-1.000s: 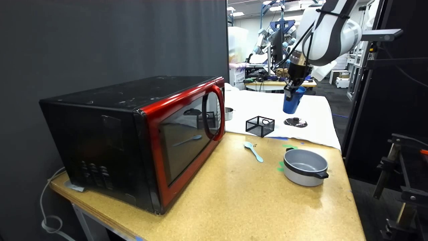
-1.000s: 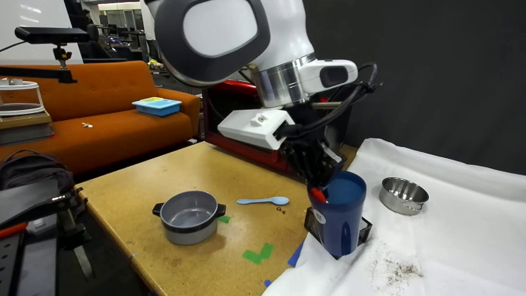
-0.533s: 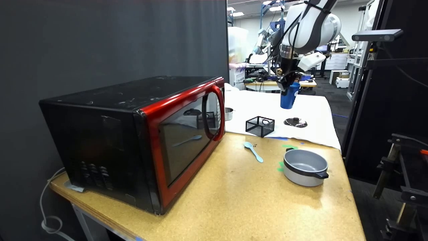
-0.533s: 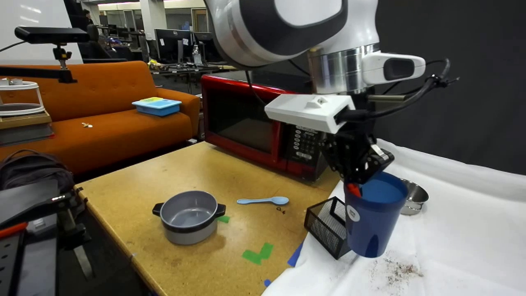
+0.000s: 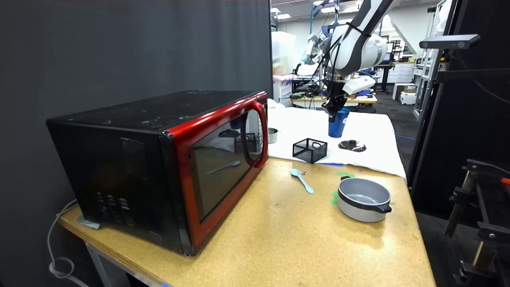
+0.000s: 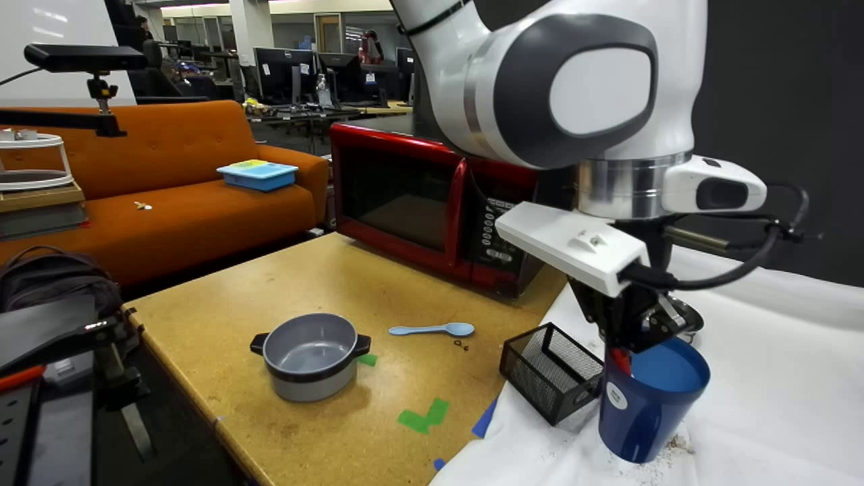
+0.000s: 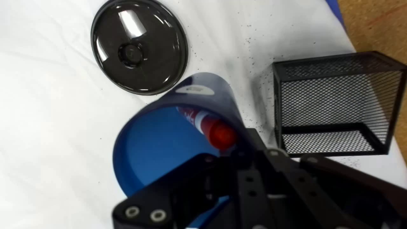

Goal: Put the marker inside the blue cup

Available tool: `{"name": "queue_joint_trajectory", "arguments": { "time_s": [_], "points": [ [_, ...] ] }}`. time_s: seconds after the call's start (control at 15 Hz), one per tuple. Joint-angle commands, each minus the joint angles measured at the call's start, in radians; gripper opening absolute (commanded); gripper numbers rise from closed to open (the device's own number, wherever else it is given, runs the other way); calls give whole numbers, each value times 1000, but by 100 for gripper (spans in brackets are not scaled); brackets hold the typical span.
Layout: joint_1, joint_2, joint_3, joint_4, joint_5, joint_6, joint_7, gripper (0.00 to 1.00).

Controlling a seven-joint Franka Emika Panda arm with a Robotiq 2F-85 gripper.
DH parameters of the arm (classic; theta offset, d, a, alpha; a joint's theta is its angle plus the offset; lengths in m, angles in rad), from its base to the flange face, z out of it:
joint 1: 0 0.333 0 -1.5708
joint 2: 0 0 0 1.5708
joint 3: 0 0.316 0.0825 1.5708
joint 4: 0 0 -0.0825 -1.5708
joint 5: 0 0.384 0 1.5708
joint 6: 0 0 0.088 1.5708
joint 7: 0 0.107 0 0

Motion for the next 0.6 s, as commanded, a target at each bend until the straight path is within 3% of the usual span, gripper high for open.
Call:
{"name": "queue_joint_trajectory", "arguments": {
  "time_s": [0.0, 0.53],
  "points": [
    [-47, 111, 27, 148, 11, -41, 41, 1],
    [-68, 246, 53, 289, 13, -58, 72, 1]
  ]
}}
